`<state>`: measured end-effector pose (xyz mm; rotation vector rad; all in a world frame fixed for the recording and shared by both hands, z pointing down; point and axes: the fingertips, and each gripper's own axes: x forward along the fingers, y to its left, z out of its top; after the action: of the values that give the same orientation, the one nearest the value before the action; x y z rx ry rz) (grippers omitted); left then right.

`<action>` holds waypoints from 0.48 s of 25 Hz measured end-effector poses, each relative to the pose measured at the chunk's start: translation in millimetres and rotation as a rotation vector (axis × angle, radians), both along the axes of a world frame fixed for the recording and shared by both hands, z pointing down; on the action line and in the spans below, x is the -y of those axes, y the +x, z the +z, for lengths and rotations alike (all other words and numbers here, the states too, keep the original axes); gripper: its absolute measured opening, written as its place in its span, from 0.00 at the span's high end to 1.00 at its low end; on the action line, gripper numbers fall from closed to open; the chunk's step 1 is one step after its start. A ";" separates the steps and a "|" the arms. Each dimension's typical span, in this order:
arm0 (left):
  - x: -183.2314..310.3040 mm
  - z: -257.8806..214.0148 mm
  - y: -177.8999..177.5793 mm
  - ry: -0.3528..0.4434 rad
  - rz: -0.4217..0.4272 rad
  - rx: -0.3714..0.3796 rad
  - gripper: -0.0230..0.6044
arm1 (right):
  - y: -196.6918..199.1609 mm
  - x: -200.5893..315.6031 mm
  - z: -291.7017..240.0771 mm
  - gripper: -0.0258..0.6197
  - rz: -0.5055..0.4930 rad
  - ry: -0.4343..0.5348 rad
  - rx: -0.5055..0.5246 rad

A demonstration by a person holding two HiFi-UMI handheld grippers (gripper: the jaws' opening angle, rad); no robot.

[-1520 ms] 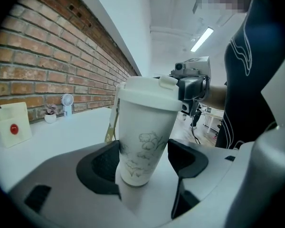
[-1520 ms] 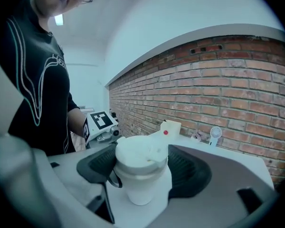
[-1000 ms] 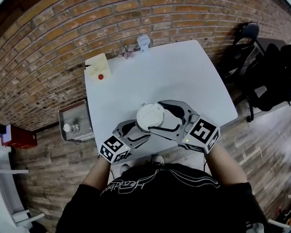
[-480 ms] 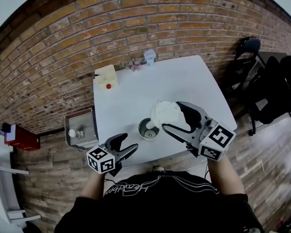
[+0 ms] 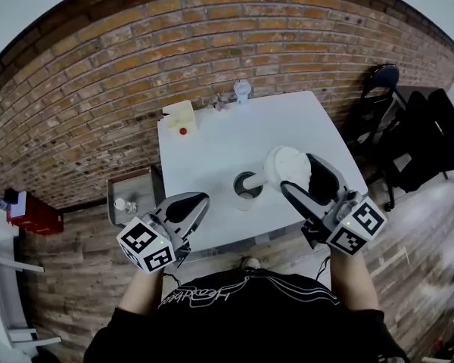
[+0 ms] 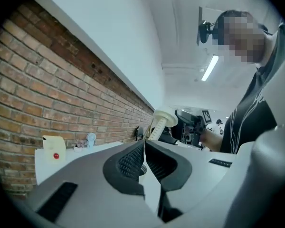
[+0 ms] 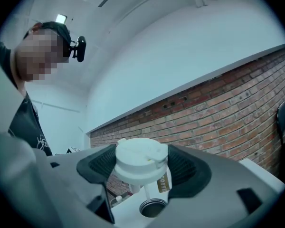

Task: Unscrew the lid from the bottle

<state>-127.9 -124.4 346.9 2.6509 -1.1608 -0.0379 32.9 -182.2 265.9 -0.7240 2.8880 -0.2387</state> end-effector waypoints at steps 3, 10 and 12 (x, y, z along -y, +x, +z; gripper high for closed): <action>-15.2 -26.1 4.3 0.021 0.007 -0.021 0.91 | 2.3 -23.0 -3.7 0.44 0.035 -0.006 0.014; -56.2 -38.9 19.5 0.027 0.047 -0.023 0.91 | 5.8 -76.6 7.8 0.44 0.072 -0.042 0.029; -69.3 -35.2 24.8 0.015 0.074 -0.024 0.92 | 6.3 -91.6 12.3 0.44 0.080 -0.047 0.030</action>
<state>-103.1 -55.1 311.7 2.6965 -1.0576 -0.0647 39.2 -90.6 278.3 -0.8347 2.8270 -0.3061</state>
